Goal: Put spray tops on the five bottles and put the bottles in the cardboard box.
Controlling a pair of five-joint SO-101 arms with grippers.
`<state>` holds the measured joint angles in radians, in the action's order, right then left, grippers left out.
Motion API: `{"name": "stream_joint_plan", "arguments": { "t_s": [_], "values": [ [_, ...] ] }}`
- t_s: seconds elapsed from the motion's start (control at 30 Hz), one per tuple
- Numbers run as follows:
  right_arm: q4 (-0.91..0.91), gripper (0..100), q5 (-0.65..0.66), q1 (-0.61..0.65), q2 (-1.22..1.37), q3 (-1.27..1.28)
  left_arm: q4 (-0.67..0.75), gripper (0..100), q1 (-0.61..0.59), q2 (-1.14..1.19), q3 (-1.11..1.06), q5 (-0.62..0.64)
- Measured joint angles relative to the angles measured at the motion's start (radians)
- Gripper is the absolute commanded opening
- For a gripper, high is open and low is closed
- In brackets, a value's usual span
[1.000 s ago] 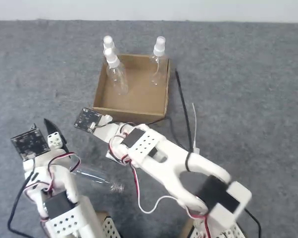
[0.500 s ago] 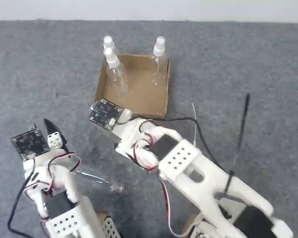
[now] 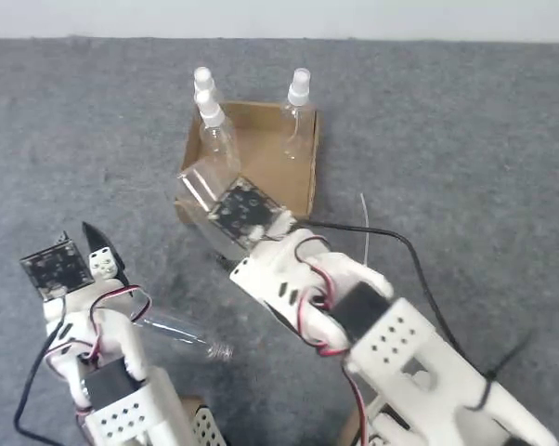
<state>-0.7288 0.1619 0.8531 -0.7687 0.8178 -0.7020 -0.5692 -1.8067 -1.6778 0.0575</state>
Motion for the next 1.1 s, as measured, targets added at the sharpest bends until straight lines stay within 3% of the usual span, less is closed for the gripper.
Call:
{"name": "stream_joint_plan", "arguments": {
  "t_s": [0.3,0.5,0.7,1.1],
  "values": [
    [0.000,0.6,-0.018,-0.034,-0.241,0.078,0.000,9,0.000,0.000,0.000,0.000],
    [0.057,0.6,-0.114,-0.043,-0.350,0.135,0.000,9,0.000,0.000,0.000,0.000],
    [0.163,0.6,-0.126,-0.094,-0.384,0.201,0.000,9,0.000,0.000,0.000,0.000],
    [0.181,0.6,-0.132,-0.218,-0.405,0.203,0.000,9,0.000,0.000,0.000,0.000]
  ]
}}
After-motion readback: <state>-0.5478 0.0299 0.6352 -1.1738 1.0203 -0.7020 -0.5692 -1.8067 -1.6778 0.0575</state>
